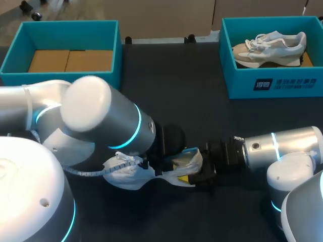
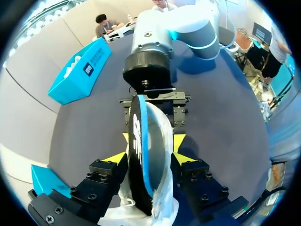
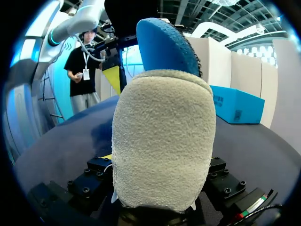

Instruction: Take the shoe out of the shoebox, open the shoe tongue, remove and reinsert the insole, then place the shoe into the shoebox

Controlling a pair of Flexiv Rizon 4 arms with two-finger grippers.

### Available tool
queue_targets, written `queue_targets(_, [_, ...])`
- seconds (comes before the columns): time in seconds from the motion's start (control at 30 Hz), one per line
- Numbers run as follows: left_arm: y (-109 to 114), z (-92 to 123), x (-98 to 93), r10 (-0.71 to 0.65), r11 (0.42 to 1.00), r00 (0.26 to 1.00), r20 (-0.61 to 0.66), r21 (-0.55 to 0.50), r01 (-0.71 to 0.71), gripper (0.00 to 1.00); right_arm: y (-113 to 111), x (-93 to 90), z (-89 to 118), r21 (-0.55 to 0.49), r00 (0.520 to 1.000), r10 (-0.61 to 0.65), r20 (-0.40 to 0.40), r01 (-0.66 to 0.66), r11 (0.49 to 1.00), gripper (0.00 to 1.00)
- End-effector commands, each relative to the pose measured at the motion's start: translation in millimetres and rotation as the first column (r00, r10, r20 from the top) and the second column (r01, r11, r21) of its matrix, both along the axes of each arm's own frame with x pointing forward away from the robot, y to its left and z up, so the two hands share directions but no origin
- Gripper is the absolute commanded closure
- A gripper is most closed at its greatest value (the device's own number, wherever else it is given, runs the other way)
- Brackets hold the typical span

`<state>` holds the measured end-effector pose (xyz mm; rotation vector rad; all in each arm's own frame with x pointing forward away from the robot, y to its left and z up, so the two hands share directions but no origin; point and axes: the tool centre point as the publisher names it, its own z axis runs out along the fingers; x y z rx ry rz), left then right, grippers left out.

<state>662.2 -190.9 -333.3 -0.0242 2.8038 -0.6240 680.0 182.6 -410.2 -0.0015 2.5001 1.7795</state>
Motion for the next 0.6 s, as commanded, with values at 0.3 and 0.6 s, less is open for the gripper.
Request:
queue_targets(0.3, [-5,-7,9.9,0.063,0.998,0.998,0.023,0.012,-0.064,0.52,1,-0.9,1,-0.004,1.0,-0.001,0.0,0.001,1.0,1.0])
queue_targets(0.6, [-4,-19,16.6,0.087,0.996,0.996,0.012,0.029,-0.087,0.71,1,-0.9,1,-0.004,1.0,-0.001,0.0,0.001,1.0,1.0])
